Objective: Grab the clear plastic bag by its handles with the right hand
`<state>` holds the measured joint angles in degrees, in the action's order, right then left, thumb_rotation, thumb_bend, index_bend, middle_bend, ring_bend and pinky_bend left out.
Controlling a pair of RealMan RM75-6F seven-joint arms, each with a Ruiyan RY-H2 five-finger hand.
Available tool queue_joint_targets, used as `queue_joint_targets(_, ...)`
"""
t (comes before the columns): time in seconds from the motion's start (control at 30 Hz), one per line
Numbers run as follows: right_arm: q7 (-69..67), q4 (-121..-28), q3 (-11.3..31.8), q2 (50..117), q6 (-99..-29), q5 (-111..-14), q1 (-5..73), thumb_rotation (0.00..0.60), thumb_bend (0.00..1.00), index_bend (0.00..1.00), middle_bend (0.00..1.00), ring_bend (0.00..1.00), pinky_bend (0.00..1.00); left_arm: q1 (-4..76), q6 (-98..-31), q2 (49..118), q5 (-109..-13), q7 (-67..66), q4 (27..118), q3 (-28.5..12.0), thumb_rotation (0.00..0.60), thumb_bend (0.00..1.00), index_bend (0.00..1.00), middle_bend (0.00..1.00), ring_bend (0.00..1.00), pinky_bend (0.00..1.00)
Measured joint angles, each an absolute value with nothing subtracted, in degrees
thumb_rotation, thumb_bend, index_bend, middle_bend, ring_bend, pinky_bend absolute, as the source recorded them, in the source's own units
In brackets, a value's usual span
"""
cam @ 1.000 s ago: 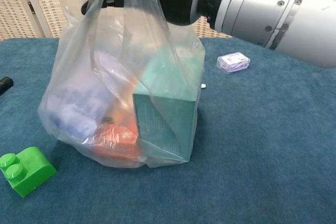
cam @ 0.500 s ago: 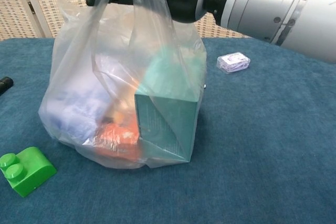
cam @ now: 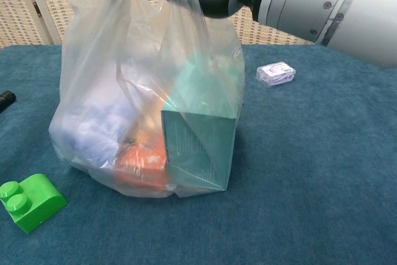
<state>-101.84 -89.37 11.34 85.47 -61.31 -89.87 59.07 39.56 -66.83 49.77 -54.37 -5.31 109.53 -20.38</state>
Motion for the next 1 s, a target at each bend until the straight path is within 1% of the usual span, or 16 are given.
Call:
queue_joint_targets(0.13, -105.4, -89.2, 12.4, 85.3, -60.9, -88.7, 58.8, 0.6, 0.17, 0.5, 0.54, 0.51, 0.52, 37.6, -68.8, 49.8, -58.4, -5.2, 109.1, -19.1, 0.6, 0.02, 0.07, 0.15, 0.1, 0.0)
queue_joint_targets(0.27, -106.6, -89.5, 13.1, 84.9, -60.6, -88.0, 58.6, 0.6, 0.18, 0.51, 0.55, 0.52, 0.53, 34.9, -70.8, 49.7, -62.2, -5.7, 109.0, -17.0, 0.6, 0.02, 0.07, 0.15, 0.1, 0.0)
queue_joint_targets(0.5, -108.1, -91.1, 14.9, 83.5, -59.5, -87.1, 58.5, 0.6, 0.24, 0.54, 0.57, 0.54, 0.58, 32.2, -71.7, 50.5, -64.6, -8.4, 107.6, -13.8, 0.6, 0.02, 0.07, 0.15, 0.1, 0.0)
queue_joint_targets(0.67, -108.3, -93.0, 16.8, 82.6, -58.7, -86.3, 58.9, 0.6, 0.28, 0.6, 0.6, 0.57, 0.63, 30.7, -73.0, 51.9, -66.2, -10.1, 106.4, -12.4, 0.6, 0.02, 0.07, 0.15, 0.1, 0.0)
queue_joint_targets(1.0, -106.4, -97.7, 21.4, 79.3, -58.6, -85.3, 59.6, 0.6, 0.29, 0.65, 0.64, 0.61, 0.68, 27.7, -74.4, 54.5, -68.7, -11.2, 104.7, -9.7, 0.6, 0.02, 0.08, 0.15, 0.1, 0.0)
